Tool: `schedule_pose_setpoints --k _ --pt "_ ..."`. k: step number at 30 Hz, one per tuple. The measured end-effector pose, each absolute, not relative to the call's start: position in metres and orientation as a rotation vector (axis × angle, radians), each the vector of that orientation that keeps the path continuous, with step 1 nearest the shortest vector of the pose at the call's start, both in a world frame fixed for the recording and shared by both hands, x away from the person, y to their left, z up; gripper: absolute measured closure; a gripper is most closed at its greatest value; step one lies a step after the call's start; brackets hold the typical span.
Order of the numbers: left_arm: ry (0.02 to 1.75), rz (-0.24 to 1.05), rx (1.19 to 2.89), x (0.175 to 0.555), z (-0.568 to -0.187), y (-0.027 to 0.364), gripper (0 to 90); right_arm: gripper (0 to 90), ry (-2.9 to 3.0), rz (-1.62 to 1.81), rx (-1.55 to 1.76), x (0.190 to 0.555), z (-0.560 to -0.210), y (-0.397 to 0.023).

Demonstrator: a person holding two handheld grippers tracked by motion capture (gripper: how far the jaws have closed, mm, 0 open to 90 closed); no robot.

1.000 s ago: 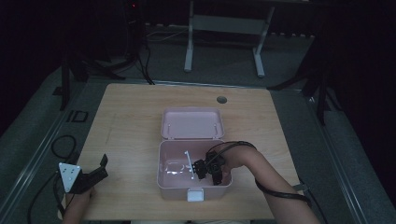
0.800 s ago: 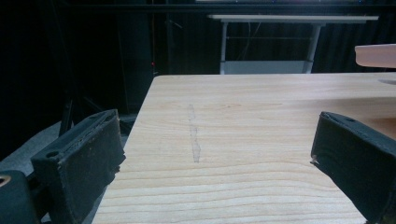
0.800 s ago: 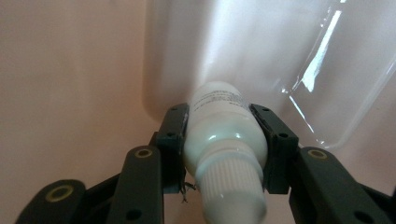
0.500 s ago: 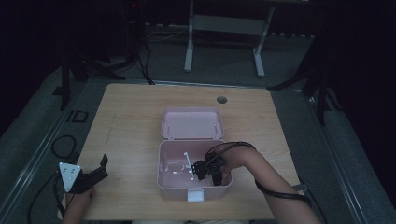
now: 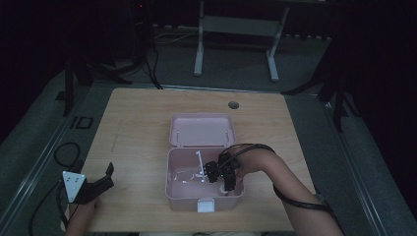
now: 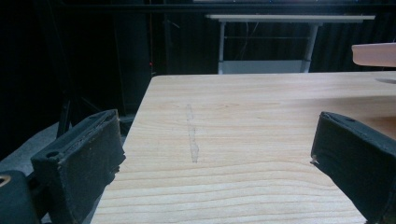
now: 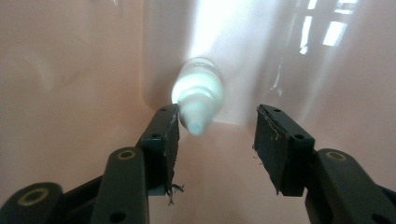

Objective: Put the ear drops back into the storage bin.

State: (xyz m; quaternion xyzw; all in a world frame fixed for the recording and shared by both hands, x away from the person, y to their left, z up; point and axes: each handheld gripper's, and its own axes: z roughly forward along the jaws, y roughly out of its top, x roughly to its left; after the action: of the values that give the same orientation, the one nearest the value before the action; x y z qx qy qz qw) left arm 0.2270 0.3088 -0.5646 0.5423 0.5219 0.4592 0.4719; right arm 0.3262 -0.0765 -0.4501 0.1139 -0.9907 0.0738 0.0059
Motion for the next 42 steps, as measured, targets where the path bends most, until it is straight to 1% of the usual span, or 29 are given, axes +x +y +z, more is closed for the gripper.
schedule_pose_setpoints --k 8,11,13,15,17,19,24,31,36,42 --pt "1.281 1.125 1.327 0.227 -0.565 0.309 2.4 38.5 -3.152 0.118 0.255 0.329 -0.418 -0.088" --pt "1.28 1.124 1.328 0.227 -0.565 0.309 2.4 30.1 -3.167 0.05 0.232 0.329 -0.408 -0.092" --pt "1.281 1.124 1.33 0.227 -0.564 0.309 2.4 26.6 -3.178 0.007 0.223 0.328 -0.402 -0.094" --pt "1.281 1.123 1.331 0.227 -0.564 0.309 2.3 19.0 -3.184 -0.012 0.253 0.326 -0.399 -0.097" --pt "1.28 1.124 1.33 0.227 -0.564 0.309 2.4 18.1 -3.178 -0.03 0.245 0.325 -0.395 -0.1" --pt "1.28 1.124 1.329 0.227 -0.564 0.309 2.4 14.2 -3.166 -0.078 0.226 0.325 -0.39 -0.103" --pt "1.279 1.124 1.329 0.227 -0.564 0.309 2.4 13.6 -3.192 -0.16 0.208 0.327 -0.381 -0.112" --pt "1.278 1.126 1.328 0.227 -0.565 0.309 2.4 14.1 -3.252 -0.232 0.074 0.335 -0.369 -0.135" --pt "1.275 1.129 1.323 0.227 -0.565 0.308 2.4 14.1 -3.257 -0.245 0.038 0.337 -0.37 -0.147" --pt "1.275 1.129 1.323 0.227 -0.565 0.308 2.4 14.2 -3.243 -0.261 -0.023 0.339 -0.379 -0.165"
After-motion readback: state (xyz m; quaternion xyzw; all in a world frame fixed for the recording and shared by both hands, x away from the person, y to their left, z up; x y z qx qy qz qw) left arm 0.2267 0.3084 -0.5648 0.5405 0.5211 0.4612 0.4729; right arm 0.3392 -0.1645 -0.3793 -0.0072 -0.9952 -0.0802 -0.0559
